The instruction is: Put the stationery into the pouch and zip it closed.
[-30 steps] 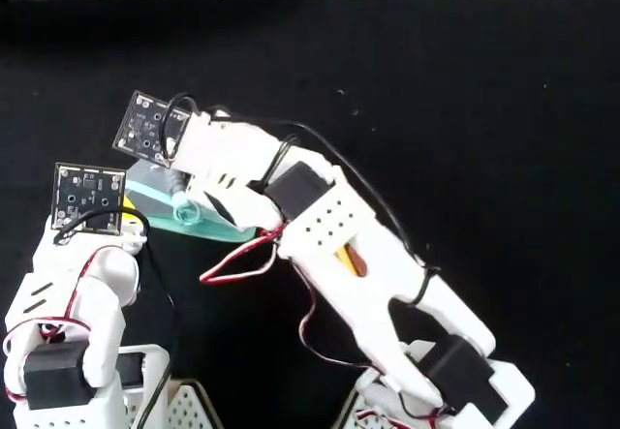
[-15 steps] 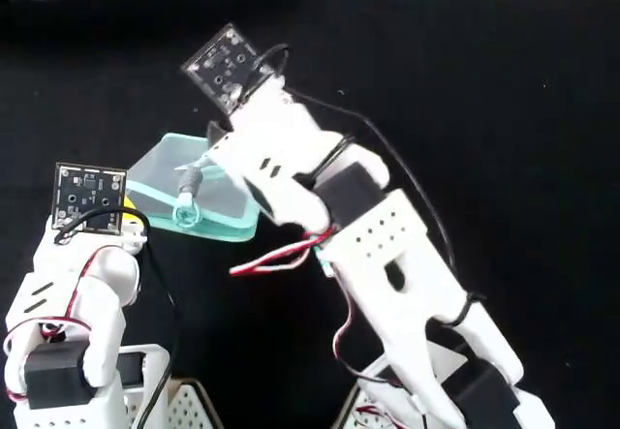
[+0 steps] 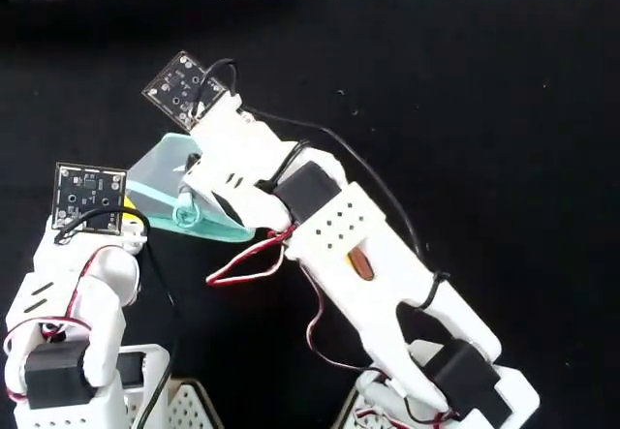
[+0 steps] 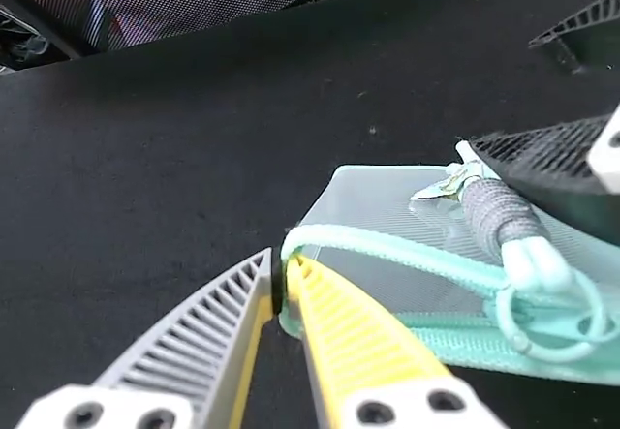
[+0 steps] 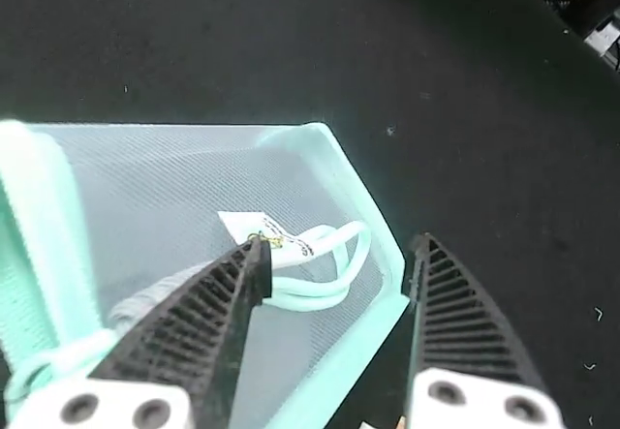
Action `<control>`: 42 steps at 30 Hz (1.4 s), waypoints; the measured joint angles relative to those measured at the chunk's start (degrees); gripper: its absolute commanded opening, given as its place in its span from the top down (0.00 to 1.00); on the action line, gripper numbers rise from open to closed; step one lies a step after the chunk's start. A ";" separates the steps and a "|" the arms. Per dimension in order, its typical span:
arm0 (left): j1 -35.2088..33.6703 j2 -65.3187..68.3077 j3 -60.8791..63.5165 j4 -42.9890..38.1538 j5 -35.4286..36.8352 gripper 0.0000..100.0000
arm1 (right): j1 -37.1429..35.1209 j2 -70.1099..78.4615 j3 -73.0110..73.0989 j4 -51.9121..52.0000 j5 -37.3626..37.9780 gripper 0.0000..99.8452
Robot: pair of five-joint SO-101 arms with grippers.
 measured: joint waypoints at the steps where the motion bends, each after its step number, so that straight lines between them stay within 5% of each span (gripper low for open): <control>1: 0.00 -0.09 0.53 0.00 0.00 0.97 | -0.09 0.00 0.00 0.26 0.00 0.77; 18: 0.00 -0.09 0.97 0.00 0.00 0.97 | -5.80 -3.43 1.93 0.97 -0.44 0.77; 27: 0.18 -0.09 0.97 0.00 0.00 0.97 | 1.49 -5.89 2.02 13.63 -0.09 0.77; 36: 0.18 -0.09 0.97 0.00 0.00 0.97 | 1.67 -22.24 2.55 29.80 13.10 0.77; 42: 0.18 -0.09 0.97 0.00 0.00 0.97 | 1.67 -25.49 7.03 18.02 8.26 0.77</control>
